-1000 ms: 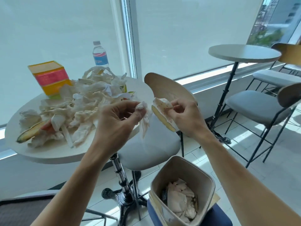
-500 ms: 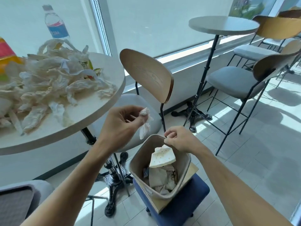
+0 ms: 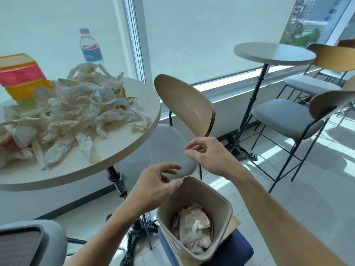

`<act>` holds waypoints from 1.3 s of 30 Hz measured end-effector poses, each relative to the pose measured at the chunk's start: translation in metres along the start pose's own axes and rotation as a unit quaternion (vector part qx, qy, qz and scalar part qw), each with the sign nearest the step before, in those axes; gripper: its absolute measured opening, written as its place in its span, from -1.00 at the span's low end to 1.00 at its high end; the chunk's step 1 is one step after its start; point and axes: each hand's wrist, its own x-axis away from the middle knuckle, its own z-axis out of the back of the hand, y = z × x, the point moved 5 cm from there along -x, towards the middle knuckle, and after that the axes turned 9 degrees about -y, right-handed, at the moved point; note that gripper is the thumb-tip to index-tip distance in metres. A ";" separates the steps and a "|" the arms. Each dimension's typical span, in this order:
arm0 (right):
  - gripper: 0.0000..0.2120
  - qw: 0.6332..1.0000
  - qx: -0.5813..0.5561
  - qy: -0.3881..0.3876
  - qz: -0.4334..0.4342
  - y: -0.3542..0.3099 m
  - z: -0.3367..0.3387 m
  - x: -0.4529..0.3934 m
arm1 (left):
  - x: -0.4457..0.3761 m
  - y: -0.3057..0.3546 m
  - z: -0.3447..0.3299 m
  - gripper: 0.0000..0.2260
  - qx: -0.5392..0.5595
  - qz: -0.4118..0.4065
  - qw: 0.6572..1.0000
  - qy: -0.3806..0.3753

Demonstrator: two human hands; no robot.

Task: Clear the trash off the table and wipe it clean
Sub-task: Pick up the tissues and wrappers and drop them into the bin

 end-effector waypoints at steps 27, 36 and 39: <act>-0.92 0.976 0.097 0.086 0.175 -0.208 -0.061 -0.090 | 0.097 0.009 0.221 -0.82 -0.015 -0.064 0.965 0.252; -0.96 0.958 -0.136 -0.101 0.232 -0.264 -0.080 -0.062 | 0.080 0.026 0.241 -0.63 0.172 -0.147 0.942 0.250; -0.80 0.949 -0.167 -0.153 0.221 -0.263 -0.084 -0.067 | 0.084 0.021 0.247 -0.85 0.198 -0.159 0.925 0.284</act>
